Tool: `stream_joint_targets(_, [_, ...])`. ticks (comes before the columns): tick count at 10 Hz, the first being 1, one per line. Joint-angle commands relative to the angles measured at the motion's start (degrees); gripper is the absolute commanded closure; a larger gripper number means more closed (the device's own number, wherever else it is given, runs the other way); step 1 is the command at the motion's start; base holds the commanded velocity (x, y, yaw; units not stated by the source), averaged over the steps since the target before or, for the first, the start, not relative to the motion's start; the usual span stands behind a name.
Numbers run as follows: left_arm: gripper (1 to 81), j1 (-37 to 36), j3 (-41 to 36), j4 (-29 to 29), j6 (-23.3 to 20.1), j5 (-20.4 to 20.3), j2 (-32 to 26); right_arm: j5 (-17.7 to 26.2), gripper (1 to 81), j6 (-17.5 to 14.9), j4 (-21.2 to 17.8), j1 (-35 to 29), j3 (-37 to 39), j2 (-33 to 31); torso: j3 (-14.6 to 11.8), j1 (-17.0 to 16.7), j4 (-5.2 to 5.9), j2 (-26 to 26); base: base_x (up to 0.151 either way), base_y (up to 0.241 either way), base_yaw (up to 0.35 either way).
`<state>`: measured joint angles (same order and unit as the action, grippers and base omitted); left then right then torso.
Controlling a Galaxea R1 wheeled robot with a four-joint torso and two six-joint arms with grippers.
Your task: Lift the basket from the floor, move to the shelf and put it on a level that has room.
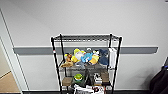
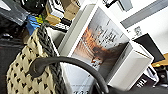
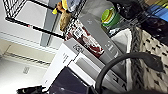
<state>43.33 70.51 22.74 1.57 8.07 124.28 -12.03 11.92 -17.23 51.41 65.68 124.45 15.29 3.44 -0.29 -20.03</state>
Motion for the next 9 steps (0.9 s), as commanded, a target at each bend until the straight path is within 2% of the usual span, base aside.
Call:
stream_joint_targets(1, [81.1, -7.6, -3.3, 1.2, -0.6, 0.8, -0.3, -0.2, 81.1, -0.1, 1.9, -7.6, -4.8, -0.5, 0.0, 0.0, 0.0, 0.0, 0.127, 0.0, 0.0])
stream_joint_targets(9, [81.1, -7.6, -3.4, 1.2, -0.7, 0.8, -0.3, -0.1, 81.1, 0.0, 1.9, -7.7, -4.8, -0.3, 0.0, 0.0, 0.0, 0.0, 0.127, 0.0, 0.0])
